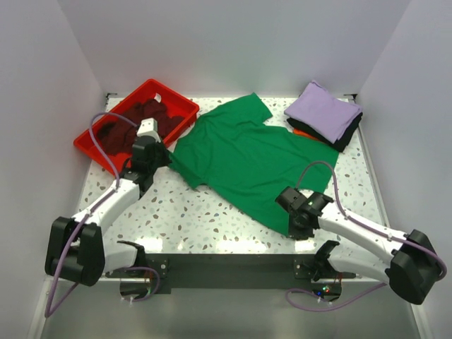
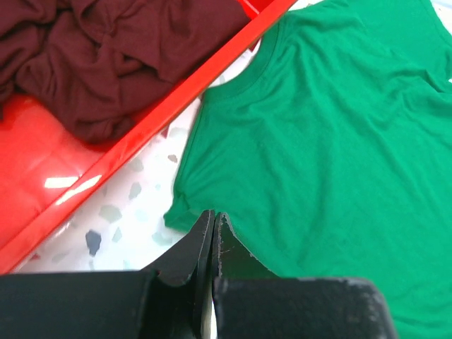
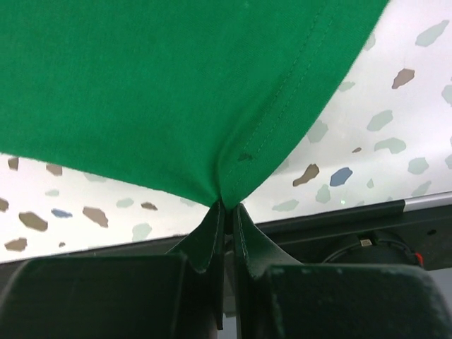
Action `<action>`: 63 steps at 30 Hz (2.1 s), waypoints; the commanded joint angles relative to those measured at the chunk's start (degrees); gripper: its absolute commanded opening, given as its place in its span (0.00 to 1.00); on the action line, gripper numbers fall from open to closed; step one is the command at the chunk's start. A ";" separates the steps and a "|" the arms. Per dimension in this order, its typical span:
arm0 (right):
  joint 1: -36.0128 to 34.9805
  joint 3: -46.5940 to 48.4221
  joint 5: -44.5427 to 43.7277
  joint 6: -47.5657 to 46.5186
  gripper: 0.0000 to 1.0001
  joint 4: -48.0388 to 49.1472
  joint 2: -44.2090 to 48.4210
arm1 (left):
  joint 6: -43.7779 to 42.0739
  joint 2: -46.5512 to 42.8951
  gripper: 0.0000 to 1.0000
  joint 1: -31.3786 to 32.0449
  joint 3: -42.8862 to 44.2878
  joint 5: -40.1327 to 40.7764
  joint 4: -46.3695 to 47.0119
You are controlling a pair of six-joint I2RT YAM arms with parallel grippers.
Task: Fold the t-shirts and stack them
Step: Fold the tshirt
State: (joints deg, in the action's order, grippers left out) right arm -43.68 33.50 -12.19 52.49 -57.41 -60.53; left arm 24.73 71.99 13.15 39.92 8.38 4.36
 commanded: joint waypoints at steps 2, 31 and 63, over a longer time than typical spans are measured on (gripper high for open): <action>-0.62 3.15 2.69 -2.83 0.00 -5.08 2.35 | 2.51 -5.53 0.00 0.03 -3.00 1.11 -1.98; 0.25 5.79 -7.77 -1.93 0.00 5.11 0.76 | 4.36 4.56 0.00 2.85 5.95 -0.65 2.41; 33.13 7.02 -9.44 -16.46 0.00 15.22 0.24 | 1.11 32.16 0.00 0.30 32.06 -15.59 10.58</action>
State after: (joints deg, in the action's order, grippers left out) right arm -11.77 39.22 -19.05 37.01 -44.05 -61.34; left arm 28.16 102.87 13.89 68.38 -4.64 11.27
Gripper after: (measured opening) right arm 0.054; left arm 0.020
